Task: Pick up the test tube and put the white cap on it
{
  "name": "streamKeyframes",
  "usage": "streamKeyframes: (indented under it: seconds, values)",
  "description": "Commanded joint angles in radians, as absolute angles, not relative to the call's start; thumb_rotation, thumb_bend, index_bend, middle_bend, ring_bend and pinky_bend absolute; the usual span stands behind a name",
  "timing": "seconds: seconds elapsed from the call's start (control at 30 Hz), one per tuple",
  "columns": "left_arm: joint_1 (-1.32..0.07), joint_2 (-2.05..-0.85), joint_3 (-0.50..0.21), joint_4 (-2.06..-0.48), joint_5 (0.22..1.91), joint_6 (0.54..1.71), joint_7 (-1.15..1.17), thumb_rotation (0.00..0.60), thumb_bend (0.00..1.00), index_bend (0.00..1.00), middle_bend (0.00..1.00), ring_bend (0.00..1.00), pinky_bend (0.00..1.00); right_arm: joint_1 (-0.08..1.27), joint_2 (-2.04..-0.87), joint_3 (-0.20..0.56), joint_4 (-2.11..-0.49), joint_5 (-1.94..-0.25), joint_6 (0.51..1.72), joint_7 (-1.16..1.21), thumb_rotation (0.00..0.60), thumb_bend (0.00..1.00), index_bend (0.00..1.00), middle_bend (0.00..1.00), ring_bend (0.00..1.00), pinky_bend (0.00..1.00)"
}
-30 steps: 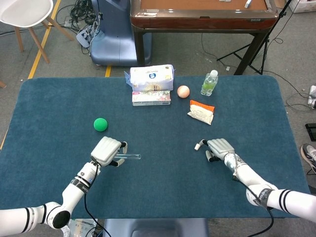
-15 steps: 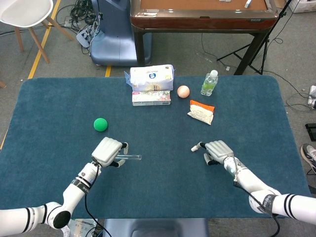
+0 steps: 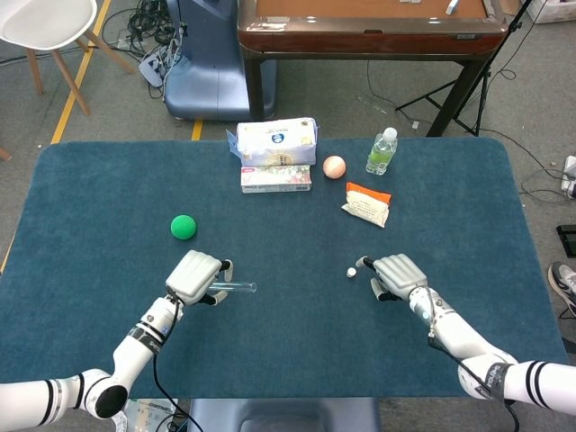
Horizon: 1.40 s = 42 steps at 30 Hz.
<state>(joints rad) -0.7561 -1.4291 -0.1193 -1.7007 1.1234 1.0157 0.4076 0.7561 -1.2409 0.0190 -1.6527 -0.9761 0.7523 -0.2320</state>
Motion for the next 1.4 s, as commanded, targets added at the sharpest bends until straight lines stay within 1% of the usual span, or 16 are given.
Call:
streamKeyframes:
  seconds: [0.03, 0.07, 0.1, 0.17, 0.43, 0.7, 0.83, 0.97, 1.23, 1.4]
  values:
    - [-0.756, -1.428, -0.119, -1.704, 1.124, 1.016, 0.409, 0.600, 0.28, 0.64, 1.00, 1.00, 1.00, 0.729, -1.281, 0.046, -1.622, -1.007, 0.867, -0.259, 0.600, 0.32, 0.31, 1.00, 1.00, 1.00]
    - [-0.755, -1.427, -0.119, -1.706, 1.125, 1.017, 0.409, 0.600, 0.28, 0.64, 1.00, 1.00, 1.00, 0.726, -1.298, 0.051, -1.608, -1.009, 0.891, -0.273, 0.600, 0.25, 0.36, 1.00, 1.00, 1.00]
    - [-0.754, -1.426, -0.119, -1.708, 1.125, 1.018, 0.411, 0.600, 0.28, 0.64, 1.00, 1.00, 1.00, 0.725, -1.318, 0.057, -1.591, -1.005, 0.907, -0.286, 0.600, 0.22, 0.39, 1.00, 1.00, 1.00]
    - [-0.753, -1.424, -0.118, -1.711, 1.125, 1.020, 0.414, 0.600, 0.28, 0.64, 1.00, 1.00, 1.00, 0.731, -1.340, 0.065, -1.572, -0.989, 0.905, -0.301, 0.600, 0.20, 0.42, 1.00, 1.00, 1.00]
    - [-0.749, -1.420, -0.116, -1.715, 1.115, 1.023, 0.424, 0.600, 0.28, 0.64, 1.00, 1.00, 1.00, 0.776, -1.417, 0.081, -1.490, -0.914, 0.843, -0.365, 0.600, 0.20, 0.44, 1.00, 1.00, 1.00]
    - [-0.750, -1.424, -0.119, -1.712, 1.107, 1.020, 0.429, 0.600, 0.28, 0.64, 1.00, 1.00, 1.00, 0.811, -1.470, 0.086, -1.428, -0.854, 0.789, -0.399, 0.600, 0.20, 0.44, 1.00, 1.00, 1.00]
    - [-0.752, -1.427, -0.119, -1.710, 1.103, 1.017, 0.433, 0.600, 0.28, 0.64, 1.00, 1.00, 1.00, 0.820, -1.490, 0.090, -1.411, -0.845, 0.779, -0.401, 0.600, 0.26, 0.46, 1.00, 1.00, 1.00]
    - [-0.753, -1.429, -0.120, -1.707, 1.101, 1.016, 0.434, 0.600, 0.28, 0.64, 1.00, 1.00, 1.00, 0.830, -1.505, 0.089, -1.394, -0.831, 0.770, -0.411, 0.600, 0.27, 0.47, 1.00, 1.00, 1.00]
    - [-0.753, -1.431, -0.119, -1.701, 1.096, 1.011, 0.432, 0.600, 0.28, 0.64, 1.00, 1.00, 1.00, 0.837, -1.514, 0.083, -1.386, -0.814, 0.764, -0.422, 0.600, 0.27, 0.47, 1.00, 1.00, 1.00]
    - [-0.754, -1.434, -0.119, -1.696, 1.096, 1.009, 0.429, 0.600, 0.28, 0.64, 1.00, 1.00, 1.00, 0.837, -1.516, 0.080, -1.382, -0.808, 0.764, -0.423, 0.600, 0.28, 0.49, 1.00, 1.00, 1.00]
